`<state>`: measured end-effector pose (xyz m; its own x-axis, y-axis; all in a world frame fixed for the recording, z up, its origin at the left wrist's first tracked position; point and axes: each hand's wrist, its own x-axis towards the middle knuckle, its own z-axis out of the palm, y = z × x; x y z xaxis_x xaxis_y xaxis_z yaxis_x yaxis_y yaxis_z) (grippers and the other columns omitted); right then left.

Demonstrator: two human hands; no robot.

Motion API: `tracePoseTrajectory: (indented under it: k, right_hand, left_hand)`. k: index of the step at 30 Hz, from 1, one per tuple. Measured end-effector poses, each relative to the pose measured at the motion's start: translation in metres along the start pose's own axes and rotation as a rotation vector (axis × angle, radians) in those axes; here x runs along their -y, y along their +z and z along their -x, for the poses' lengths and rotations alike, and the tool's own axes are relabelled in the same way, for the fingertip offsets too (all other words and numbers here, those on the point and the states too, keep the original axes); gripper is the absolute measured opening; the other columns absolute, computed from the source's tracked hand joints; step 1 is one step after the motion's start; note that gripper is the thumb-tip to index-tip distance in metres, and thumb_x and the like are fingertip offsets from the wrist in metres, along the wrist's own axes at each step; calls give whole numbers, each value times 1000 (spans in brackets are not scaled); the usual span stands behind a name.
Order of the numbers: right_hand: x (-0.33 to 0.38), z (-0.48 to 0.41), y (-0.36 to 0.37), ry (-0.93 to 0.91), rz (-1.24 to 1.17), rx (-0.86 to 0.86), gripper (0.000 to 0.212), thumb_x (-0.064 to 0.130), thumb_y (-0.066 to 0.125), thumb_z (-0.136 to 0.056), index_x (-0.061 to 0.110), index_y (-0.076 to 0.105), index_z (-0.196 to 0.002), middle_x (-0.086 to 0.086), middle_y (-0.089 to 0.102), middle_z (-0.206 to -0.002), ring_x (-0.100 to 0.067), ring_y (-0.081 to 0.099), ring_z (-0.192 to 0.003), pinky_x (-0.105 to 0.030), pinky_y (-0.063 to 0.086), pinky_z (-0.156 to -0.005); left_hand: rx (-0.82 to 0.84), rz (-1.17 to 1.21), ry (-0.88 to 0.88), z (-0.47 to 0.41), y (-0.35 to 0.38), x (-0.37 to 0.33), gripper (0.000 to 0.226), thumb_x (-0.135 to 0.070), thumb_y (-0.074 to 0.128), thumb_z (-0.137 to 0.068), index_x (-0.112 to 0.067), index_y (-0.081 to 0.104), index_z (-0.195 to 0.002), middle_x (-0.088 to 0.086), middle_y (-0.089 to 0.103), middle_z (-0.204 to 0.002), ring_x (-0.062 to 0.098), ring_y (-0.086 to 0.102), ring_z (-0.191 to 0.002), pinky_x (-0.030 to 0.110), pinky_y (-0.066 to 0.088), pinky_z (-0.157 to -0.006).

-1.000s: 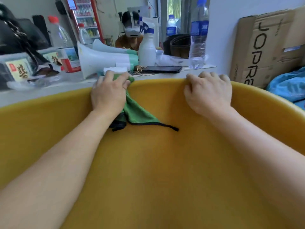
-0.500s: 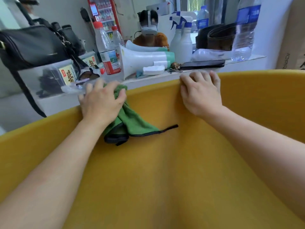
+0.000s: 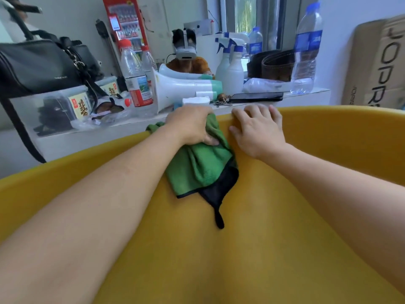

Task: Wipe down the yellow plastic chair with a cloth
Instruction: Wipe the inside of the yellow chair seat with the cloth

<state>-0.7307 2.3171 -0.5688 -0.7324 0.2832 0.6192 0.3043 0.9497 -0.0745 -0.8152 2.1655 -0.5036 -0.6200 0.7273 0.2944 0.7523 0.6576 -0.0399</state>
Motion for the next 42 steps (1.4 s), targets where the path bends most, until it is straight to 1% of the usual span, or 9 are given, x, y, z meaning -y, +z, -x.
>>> tracePoseTrajectory:
  k: [5, 12, 15, 20, 25, 30, 35, 39, 42]
  right_hand:
    - [0, -1, -1, -7, 15, 8, 45, 47, 38, -96, 29, 39, -138, -5, 45, -139, -28, 32, -135, -45, 11, -114]
    - [14, -4, -9, 61, 20, 92, 47, 43, 41, -94, 25, 39, -138, -12, 43, -142, -31, 28, -138, -48, 10, -115]
    - [25, -8, -23, 102, 49, 198, 50, 37, 41, -92, 23, 38, -140, -15, 40, -146, -32, 26, -140, -51, 13, -115]
    - [105, -6, -34, -65, -34, 318, 58, 32, 41, -94, 26, 25, -149, -4, 28, -156, -24, 18, -146, -52, 15, -116]
    - [200, 1, -21, -239, -170, 225, 50, 24, 35, -92, 15, 40, -141, -7, 47, -144, -25, 36, -135, -44, 25, -109]
    - [193, 11, -9, -240, -137, 126, 51, 36, 38, -96, 14, 38, -142, -10, 43, -146, -28, 34, -137, -45, 20, -113]
    - [199, 15, -12, -223, -123, 134, 53, 35, 43, -95, 12, 37, -141, -16, 40, -147, -33, 32, -138, -49, 18, -116]
    - [216, 13, -35, -152, -28, 294, 51, 26, 43, -94, 8, 36, -141, -17, 39, -147, -35, 31, -138, -51, 26, -112]
    - [254, 18, -52, -280, -27, 319, 52, 14, 42, -92, 10, 34, -143, -12, 36, -151, -30, 26, -142, -50, 30, -112]
  left_hand:
    - [19, 61, -199, 45, -16, 60, 80, -57, 83, -52, -36, 49, -122, 2, 64, -117, 30, 57, -107, 37, 48, -86]
    - [150, 112, -447, 155, -53, 154, 33, -39, 85, -56, -24, 64, -77, -5, 67, -77, 18, 63, -78, 28, 47, -62]
    - [128, -9, -404, 144, -47, 145, 60, -60, 76, -44, -26, 61, -92, 0, 68, -94, 25, 62, -87, 39, 53, -76]
    - [88, -154, -235, 104, -20, 104, 75, -47, 77, -67, -24, 43, -129, 3, 58, -127, 31, 55, -113, 37, 43, -76]
    - [11, -128, -170, 118, -15, 114, 100, -47, 74, -72, -20, 15, -148, 5, 38, -148, 29, 47, -127, 43, 44, -92]
    - [41, -119, -391, 174, -37, 161, 61, -60, 64, -75, -20, 46, -118, 5, 60, -114, 32, 58, -103, 36, 44, -74]
    - [236, -61, -634, 247, -73, 208, 35, -39, 73, -71, -17, 59, -95, 6, 63, -91, 27, 59, -82, 34, 52, -70]
    - [232, -226, -591, 260, -81, 196, 37, -29, 71, -75, -13, 53, -103, 1, 50, -76, 23, 53, -73, 28, 40, -54]
    - [152, -277, -450, 230, -59, 173, 54, -30, 73, -72, -14, 45, -116, 3, 54, -95, 28, 57, -88, 33, 40, -61]
